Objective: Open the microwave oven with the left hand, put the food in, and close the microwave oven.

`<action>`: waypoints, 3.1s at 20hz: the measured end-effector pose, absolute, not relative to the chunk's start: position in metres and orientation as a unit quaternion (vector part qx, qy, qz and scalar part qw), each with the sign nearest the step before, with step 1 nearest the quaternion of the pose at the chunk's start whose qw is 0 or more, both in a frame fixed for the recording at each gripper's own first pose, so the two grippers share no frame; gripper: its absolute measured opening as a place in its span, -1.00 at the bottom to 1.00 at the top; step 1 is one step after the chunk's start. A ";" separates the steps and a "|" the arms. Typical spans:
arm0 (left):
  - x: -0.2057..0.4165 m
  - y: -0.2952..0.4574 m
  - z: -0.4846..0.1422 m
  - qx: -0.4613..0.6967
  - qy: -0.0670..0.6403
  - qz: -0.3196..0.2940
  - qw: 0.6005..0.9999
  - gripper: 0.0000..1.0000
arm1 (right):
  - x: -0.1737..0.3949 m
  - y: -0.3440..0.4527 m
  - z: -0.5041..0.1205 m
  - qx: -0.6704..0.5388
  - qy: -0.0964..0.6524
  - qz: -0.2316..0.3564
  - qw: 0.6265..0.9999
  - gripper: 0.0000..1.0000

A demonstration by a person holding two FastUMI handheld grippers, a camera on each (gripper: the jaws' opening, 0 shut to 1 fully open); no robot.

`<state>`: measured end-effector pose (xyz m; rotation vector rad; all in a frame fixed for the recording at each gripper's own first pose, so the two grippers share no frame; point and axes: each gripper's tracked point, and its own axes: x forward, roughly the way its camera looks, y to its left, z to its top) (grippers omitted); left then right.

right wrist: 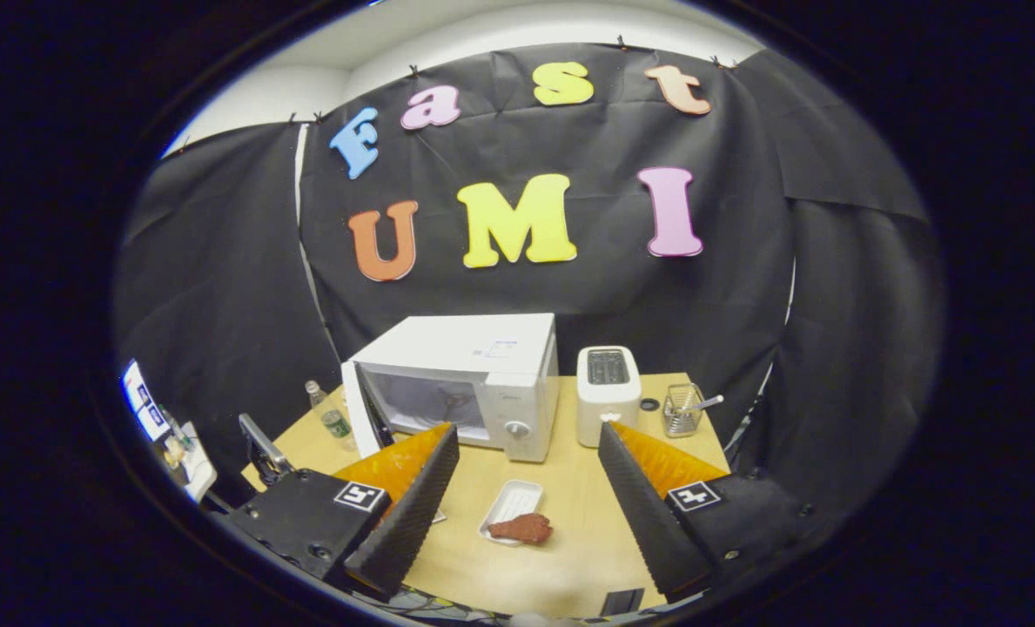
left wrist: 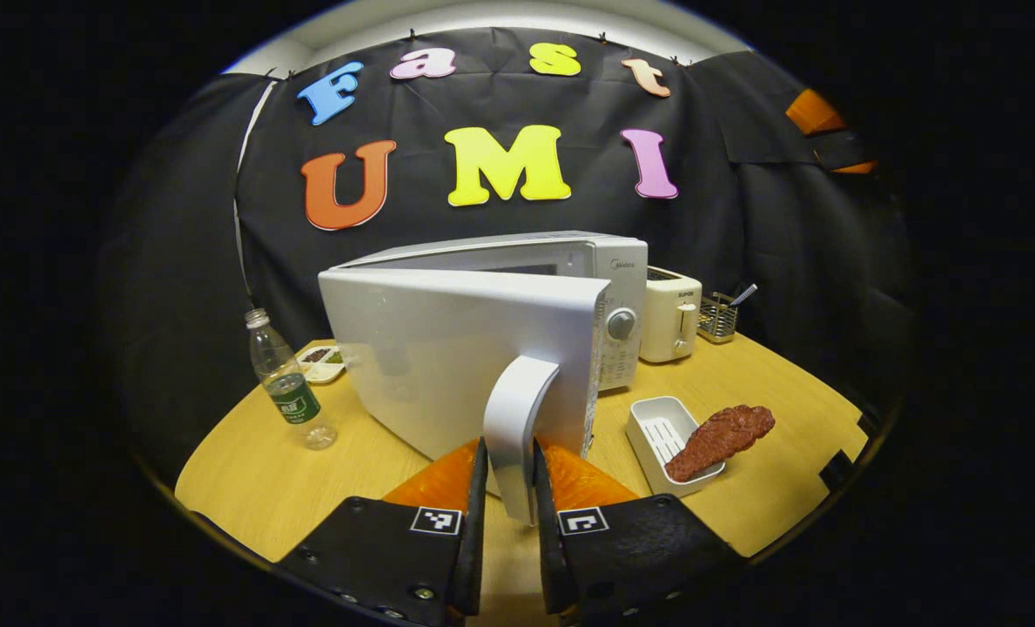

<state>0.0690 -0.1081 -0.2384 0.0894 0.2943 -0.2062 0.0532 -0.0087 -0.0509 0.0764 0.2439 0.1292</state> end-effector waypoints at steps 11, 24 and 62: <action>0.043 -0.033 -0.213 0.054 0.120 -0.075 0.988 0.89 | 0.026 0.026 -0.073 0.043 0.124 0.060 0.990 1.00; -0.017 0.116 -0.211 0.083 0.155 0.057 0.983 0.89 | 0.048 0.017 -0.191 0.077 0.205 0.072 0.973 1.00; -0.008 -0.036 -0.127 0.063 0.146 0.058 0.986 0.89 | 0.162 0.064 -0.210 0.301 0.319 0.258 0.861 -0.67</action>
